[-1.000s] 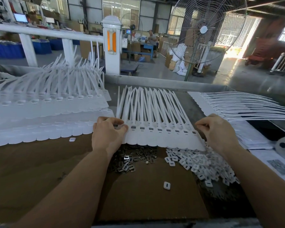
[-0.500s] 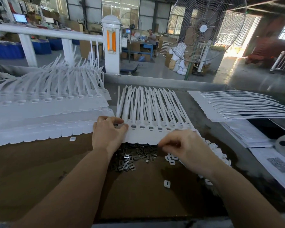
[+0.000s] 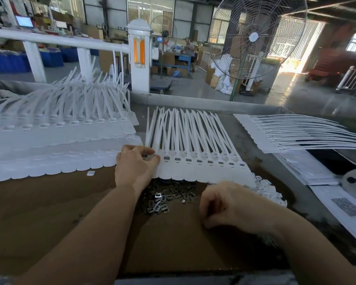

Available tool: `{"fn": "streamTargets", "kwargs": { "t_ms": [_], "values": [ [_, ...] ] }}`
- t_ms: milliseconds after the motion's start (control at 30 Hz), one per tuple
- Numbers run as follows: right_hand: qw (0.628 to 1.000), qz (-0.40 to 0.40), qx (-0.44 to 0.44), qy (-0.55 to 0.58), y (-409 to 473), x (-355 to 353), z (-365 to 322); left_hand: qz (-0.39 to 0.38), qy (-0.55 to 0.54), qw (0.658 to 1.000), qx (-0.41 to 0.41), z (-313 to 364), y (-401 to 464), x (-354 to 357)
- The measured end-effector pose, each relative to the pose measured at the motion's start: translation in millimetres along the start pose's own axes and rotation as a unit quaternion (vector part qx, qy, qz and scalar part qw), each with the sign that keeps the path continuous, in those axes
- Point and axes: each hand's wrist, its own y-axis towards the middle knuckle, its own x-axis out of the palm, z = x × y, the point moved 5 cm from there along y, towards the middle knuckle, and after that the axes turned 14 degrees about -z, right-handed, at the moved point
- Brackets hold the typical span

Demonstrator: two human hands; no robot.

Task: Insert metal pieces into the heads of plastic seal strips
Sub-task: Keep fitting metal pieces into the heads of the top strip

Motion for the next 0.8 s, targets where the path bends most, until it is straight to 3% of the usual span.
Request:
{"fn": "streamTargets", "kwargs": {
  "t_ms": [133, 333, 567, 800],
  "values": [
    [0.992, 0.126, -0.008, 0.027, 5.1, -11.8, -0.6, -0.007, -0.004, 1.0, 0.0, 1.0, -1.2, 0.3],
    [0.945, 0.299, -0.005, 0.134, 26.4, -30.6, 2.0, -0.021, 0.007, 1.0, -0.004, 3.8, -2.7, 0.3],
    [0.909, 0.389, -0.008, 0.147, 60.5, -40.6, -11.5, -0.033, 0.026, 0.999, -0.01, 6.1, -3.4, 1.4],
    [0.891, 0.426, -0.034, 0.152, 70.0, -26.0, -6.3, 0.005, -0.028, 1.0, -0.012, 2.1, -0.4, -1.0]
  ]
}}
